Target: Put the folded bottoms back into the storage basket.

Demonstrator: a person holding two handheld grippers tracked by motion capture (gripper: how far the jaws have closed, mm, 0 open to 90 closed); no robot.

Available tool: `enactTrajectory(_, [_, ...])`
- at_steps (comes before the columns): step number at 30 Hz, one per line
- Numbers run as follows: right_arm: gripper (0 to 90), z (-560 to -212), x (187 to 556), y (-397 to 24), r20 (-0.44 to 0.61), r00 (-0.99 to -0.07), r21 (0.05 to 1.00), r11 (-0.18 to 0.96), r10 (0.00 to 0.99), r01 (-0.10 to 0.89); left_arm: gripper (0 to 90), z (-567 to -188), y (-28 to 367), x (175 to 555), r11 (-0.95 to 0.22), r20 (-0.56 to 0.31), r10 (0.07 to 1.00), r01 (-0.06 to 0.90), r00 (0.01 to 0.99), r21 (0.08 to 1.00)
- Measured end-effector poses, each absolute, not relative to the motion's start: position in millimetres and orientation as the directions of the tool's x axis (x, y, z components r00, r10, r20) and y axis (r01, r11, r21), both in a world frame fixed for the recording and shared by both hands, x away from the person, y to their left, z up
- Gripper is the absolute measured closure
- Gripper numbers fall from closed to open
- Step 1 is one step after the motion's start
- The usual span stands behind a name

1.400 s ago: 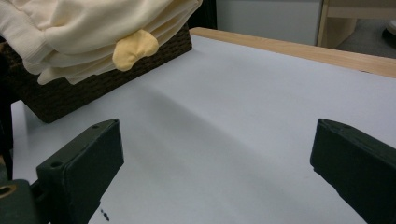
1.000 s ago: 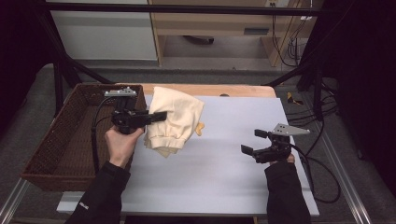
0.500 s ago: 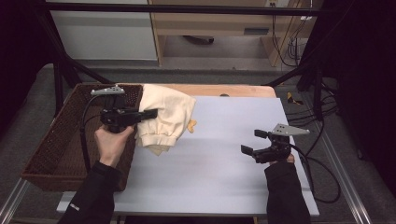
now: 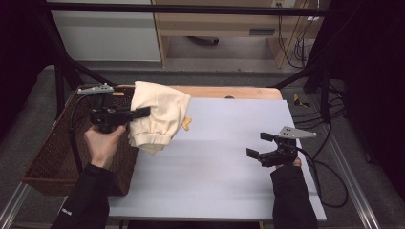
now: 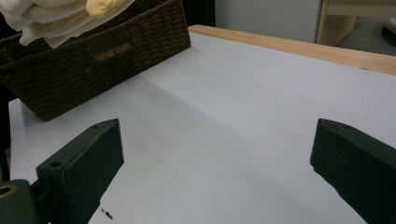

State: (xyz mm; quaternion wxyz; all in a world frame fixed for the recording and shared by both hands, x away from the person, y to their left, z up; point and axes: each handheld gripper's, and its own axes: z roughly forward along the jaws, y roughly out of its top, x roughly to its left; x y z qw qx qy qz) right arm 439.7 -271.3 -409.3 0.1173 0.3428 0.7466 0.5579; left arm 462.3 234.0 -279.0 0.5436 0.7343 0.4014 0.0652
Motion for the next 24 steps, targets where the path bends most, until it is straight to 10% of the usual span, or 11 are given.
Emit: enactTrajectory(24, [3.0, -409.6, 439.9, -271.1, 0.207, -0.737, 0.913, 0.144, 0.644, 0.383, 73.9, -266.3, 272.4, 463.8, -0.039, -0.335, 0.710, 0.510, 0.619, 0.859])
